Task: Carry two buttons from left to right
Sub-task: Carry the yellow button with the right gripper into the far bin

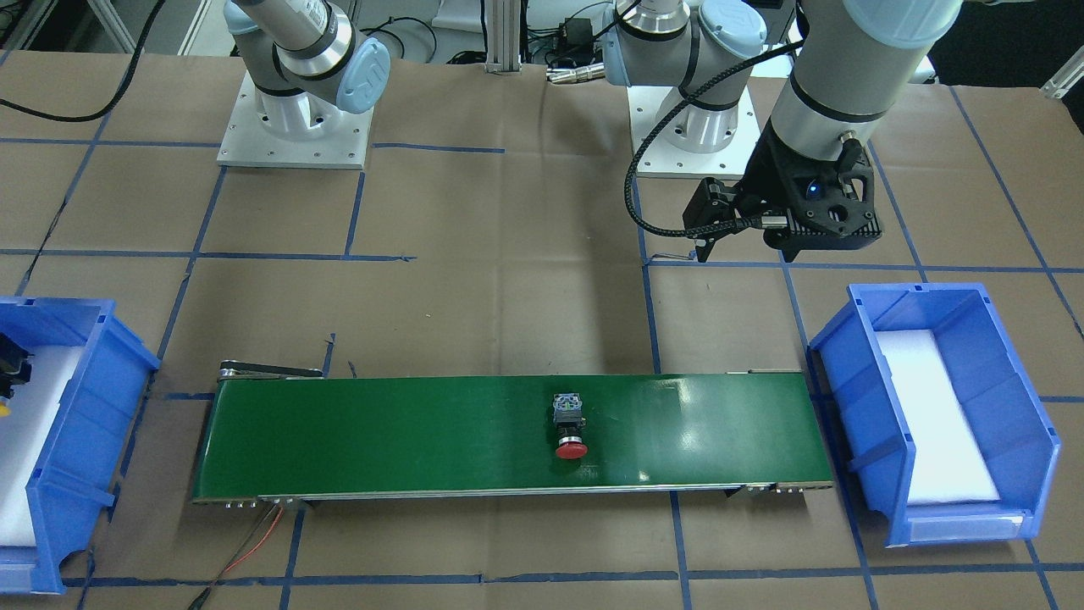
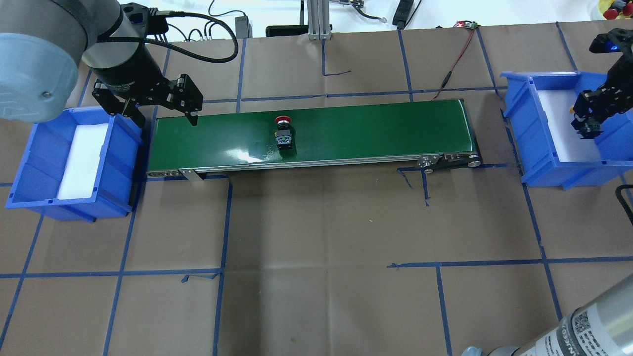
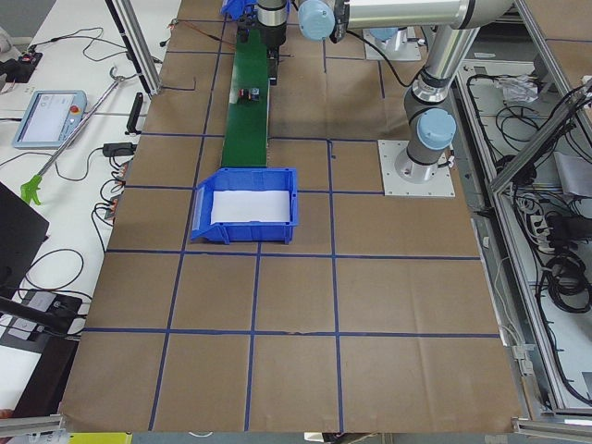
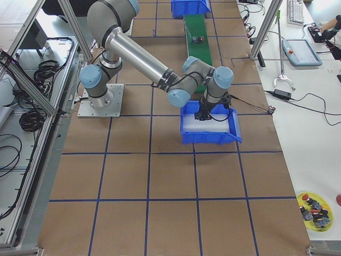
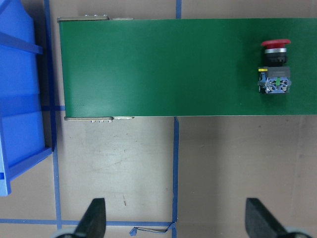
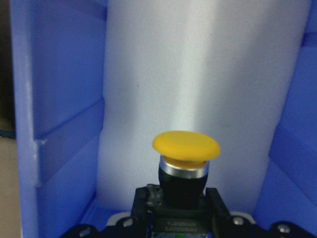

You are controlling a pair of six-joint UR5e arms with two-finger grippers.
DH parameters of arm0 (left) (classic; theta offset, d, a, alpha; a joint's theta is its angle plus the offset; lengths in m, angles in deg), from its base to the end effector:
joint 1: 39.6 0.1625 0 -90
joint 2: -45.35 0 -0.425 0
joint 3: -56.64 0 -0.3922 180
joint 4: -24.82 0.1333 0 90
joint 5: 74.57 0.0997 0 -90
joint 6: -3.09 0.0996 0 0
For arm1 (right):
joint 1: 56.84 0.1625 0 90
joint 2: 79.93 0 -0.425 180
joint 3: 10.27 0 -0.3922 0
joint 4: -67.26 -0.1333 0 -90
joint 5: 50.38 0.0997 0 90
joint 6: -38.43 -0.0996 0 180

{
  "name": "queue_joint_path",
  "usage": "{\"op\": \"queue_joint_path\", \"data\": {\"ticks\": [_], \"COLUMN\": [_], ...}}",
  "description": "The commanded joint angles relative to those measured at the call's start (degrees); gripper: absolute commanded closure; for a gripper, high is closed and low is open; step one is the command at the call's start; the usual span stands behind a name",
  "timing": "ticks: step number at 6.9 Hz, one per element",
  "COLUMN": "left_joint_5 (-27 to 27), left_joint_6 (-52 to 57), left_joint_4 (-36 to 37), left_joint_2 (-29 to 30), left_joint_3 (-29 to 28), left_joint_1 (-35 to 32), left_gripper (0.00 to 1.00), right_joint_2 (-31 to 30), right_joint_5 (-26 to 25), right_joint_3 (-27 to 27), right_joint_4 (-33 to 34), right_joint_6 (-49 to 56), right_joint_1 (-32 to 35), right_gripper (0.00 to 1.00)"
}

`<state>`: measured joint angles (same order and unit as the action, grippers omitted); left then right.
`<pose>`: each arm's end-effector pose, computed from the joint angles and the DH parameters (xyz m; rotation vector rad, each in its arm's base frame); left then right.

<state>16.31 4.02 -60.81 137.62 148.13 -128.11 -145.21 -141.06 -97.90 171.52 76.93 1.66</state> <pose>-0.1185 -0.5122 0.4629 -0.0154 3.1259 -0.0161 -0.2140 -0.6021 0.2868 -0.1884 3.0588 0.1880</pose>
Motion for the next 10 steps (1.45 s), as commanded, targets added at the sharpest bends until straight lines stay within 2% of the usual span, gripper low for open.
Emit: {"op": "queue_joint_path", "data": {"ticks": [1,3,5,6,7,9,10], "left_joint_5": [0.0,0.0,0.0,0.0,0.0,0.0,0.0], "left_joint_6": [0.0,0.0,0.0,0.0,0.0,0.0,0.0], "left_joint_4": [0.0,0.2,0.2,0.2,0.2,0.2,0.2], "left_joint_2": [0.0,0.0,0.0,0.0,0.0,0.0,0.0], "left_joint_3": [0.0,0.0,0.0,0.0,0.0,0.1,0.0], "left_joint_1": [0.0,0.0,0.0,0.0,0.0,0.0,0.0], "left_gripper": [0.0,0.0,0.0,0.0,0.0,0.0,0.0], "right_joint_2": [0.9,2.2,2.4,2.5,2.5,2.1,1.8], "right_joint_5": [-0.4,-0.6,-3.1,-2.8,-2.1,-1.8,-1.8], "right_joint_3": [-5.3,-5.8,-5.8,-5.8,-5.8,-5.7,-5.5], "right_joint_4": [5.3,6.0,6.0,6.0,6.0,5.8,5.5], "right_joint_6": [0.3,0.3,0.2,0.1,-0.1,-0.4,-0.5], "right_joint_1": [-0.1,-0.3,-0.6,-0.6,-0.6,-0.4,-0.4], "right_gripper": [0.94,0.93,0.9,0.61,0.43,0.22,0.2]}}
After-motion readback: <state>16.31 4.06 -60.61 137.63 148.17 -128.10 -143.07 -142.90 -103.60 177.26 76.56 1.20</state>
